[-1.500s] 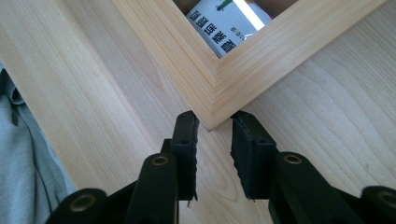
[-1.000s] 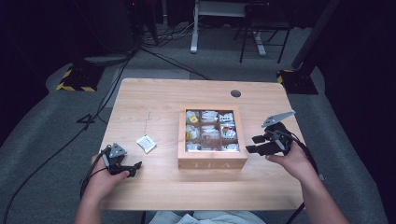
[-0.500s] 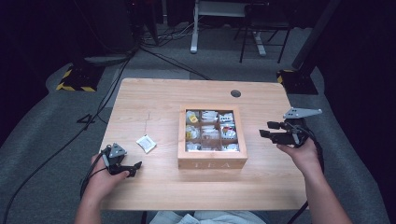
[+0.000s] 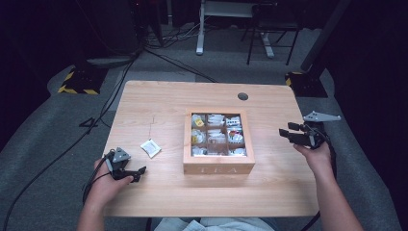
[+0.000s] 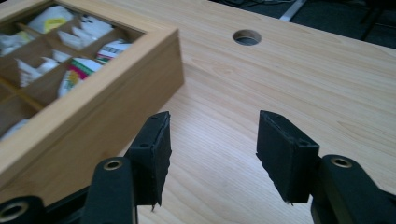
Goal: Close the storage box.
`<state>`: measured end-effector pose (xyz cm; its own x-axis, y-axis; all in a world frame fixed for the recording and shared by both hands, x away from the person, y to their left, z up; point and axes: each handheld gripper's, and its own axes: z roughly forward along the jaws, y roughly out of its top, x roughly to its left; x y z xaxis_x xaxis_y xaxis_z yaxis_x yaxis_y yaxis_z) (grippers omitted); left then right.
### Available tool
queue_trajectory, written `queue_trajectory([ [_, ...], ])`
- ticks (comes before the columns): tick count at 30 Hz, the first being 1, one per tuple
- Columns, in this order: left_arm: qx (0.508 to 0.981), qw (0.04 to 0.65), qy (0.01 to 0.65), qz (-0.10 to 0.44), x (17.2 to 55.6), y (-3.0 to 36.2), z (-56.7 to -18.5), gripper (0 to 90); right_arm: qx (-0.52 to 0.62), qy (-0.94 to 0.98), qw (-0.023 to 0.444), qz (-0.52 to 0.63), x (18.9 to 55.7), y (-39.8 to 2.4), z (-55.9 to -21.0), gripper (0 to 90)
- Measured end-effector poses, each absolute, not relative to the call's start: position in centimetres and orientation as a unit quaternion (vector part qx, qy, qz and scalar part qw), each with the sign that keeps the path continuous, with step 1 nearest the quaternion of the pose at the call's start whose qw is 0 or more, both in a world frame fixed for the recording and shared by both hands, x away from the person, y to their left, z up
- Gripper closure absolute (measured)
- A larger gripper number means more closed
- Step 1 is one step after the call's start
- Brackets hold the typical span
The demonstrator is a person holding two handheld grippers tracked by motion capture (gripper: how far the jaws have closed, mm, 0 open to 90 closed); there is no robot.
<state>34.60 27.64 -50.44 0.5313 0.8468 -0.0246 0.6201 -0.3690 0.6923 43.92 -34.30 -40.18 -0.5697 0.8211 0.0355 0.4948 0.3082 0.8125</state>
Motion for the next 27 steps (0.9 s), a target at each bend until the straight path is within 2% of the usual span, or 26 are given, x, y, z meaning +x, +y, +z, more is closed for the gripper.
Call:
queue_trajectory([
  [15, 0.809, 0.332, 0.453, 0.172, 34.9, 27.5, -50.4, 15.7, 0.461, 0.753, 0.205, 0.423, 45.5, -37.1, -44.6, 46.0],
  [27, 0.809, 0.332, 0.453, 0.171, 35.1, 27.4, -50.4, 15.7, 0.467, 0.76, 0.213, 0.4, 45.8, -36.8, -47.4, 46.2],
])
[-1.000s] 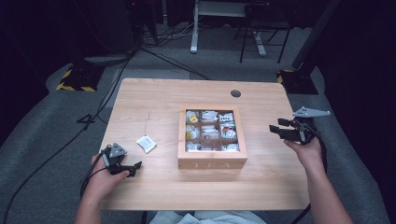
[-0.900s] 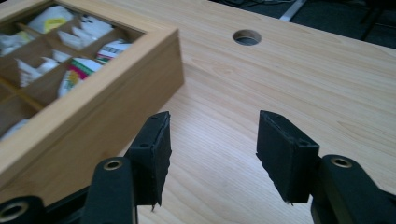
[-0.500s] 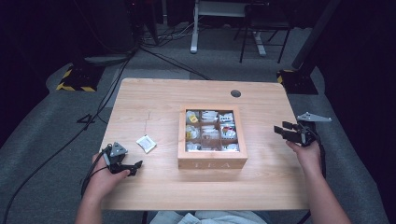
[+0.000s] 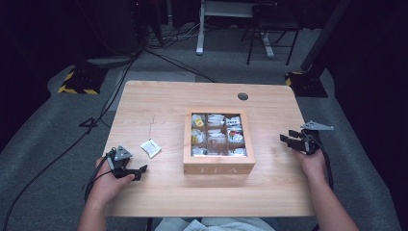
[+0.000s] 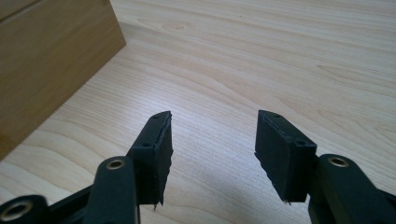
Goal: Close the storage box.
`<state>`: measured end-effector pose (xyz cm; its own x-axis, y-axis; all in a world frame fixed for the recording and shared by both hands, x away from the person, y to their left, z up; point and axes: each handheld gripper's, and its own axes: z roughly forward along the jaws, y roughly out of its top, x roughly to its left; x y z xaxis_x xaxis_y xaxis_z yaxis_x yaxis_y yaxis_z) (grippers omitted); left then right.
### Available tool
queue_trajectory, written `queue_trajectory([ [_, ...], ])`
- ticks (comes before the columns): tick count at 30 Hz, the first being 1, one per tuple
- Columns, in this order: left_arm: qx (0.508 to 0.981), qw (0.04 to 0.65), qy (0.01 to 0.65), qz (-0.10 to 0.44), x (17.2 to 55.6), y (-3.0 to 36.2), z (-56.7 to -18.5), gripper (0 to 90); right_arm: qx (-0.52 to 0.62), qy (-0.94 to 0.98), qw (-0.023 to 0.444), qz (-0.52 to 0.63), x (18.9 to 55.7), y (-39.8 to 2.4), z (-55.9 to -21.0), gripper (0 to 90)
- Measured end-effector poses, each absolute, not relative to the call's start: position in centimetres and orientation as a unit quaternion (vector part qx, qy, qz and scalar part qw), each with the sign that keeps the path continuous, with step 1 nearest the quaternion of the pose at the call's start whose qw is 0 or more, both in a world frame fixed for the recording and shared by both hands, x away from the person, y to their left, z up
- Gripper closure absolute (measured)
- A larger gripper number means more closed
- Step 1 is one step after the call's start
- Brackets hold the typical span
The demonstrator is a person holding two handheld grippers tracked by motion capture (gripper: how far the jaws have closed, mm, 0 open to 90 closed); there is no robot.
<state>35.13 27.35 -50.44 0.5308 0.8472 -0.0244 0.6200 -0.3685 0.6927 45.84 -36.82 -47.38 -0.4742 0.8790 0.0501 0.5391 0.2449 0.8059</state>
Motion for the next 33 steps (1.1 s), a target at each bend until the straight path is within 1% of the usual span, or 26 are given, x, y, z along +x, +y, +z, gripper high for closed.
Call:
queue_trajectory([
  [6, 0.809, 0.332, 0.453, 0.171, 35.1, 27.4, -50.4, 15.7, 0.471, 0.766, 0.205, 0.387, 45.9, -36.3, -48.4, 46.1],
  [10, 0.809, 0.333, 0.453, 0.171, 35.2, 27.3, -50.4, 15.7, 0.459, 0.779, 0.213, 0.371, 45.9, -35.8, -49.0, 45.7],
  [18, 0.81, 0.331, 0.453, 0.17, 35.2, 27.3, -50.4, 15.7, 0.447, 0.792, 0.212, 0.358, 45.9, -35.0, -50.0, 44.1],
  [22, 0.81, 0.331, 0.453, 0.17, 35.2, 27.3, -50.4, 15.7, 0.444, 0.793, 0.213, 0.36, 45.8, -34.9, -50.2, 41.5],
  [24, 0.81, 0.331, 0.453, 0.17, 35.2, 27.3, -50.4, 15.7, 0.443, 0.793, 0.21, 0.361, 45.8, -34.9, -50.2, 38.4],
  [30, 0.81, 0.331, 0.453, 0.17, 35.2, 27.3, -50.4, 15.7, 0.438, 0.803, 0.198, 0.353, 45.9, -34.2, -50.4, 16.8],
  [31, 0.81, 0.331, 0.453, 0.17, 35.2, 27.3, -50.4, 15.7, 0.439, 0.804, 0.196, 0.35, 45.9, -34.0, -50.4, 14.8],
  [33, 0.81, 0.331, 0.453, 0.17, 35.2, 27.3, -50.4, 15.7, 0.443, 0.802, 0.198, 0.348, 45.9, -33.9, -50.4, 13.9],
])
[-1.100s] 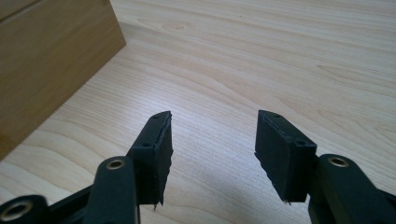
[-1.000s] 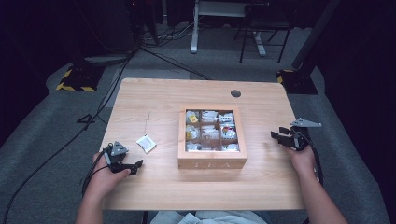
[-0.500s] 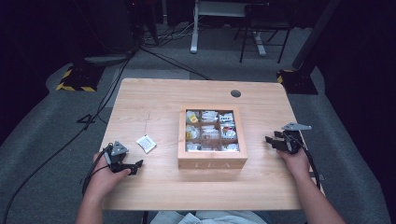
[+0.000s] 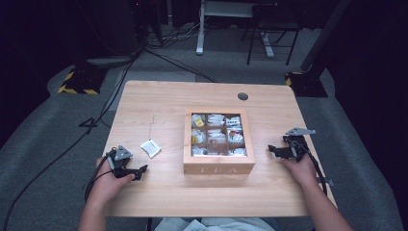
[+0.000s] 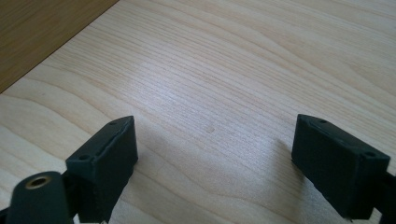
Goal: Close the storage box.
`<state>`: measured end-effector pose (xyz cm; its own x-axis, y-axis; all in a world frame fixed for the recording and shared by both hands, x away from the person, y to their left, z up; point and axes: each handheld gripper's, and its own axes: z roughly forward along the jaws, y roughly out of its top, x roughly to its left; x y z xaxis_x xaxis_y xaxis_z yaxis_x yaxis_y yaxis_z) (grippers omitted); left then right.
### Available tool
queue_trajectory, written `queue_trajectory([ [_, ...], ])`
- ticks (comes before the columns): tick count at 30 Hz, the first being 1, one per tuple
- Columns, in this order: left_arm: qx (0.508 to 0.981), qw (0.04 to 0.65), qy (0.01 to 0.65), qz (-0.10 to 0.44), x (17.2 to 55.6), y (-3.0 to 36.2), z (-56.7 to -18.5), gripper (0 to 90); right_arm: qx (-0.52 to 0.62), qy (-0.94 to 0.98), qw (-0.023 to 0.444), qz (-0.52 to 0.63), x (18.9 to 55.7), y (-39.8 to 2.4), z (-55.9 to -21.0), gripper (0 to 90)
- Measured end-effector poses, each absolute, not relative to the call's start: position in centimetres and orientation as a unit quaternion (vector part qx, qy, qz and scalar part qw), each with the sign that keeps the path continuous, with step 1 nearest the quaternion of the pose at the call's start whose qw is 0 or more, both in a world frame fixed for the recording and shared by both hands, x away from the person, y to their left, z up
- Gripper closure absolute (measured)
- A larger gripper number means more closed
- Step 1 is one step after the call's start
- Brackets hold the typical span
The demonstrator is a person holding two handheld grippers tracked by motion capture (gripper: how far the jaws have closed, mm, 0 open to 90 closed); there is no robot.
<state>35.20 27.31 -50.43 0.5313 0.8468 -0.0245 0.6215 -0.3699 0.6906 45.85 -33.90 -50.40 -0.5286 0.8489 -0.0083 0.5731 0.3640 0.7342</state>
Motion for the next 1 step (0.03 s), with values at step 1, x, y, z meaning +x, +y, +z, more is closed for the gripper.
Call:
queue_trajectory([
  [1, 0.81, 0.331, 0.453, 0.17, 35.2, 27.31, -50.43, 15.7, 0.447, 0.8, 0.199, 0.348, 45.8, -33.85, -50.41, 13.5],
])
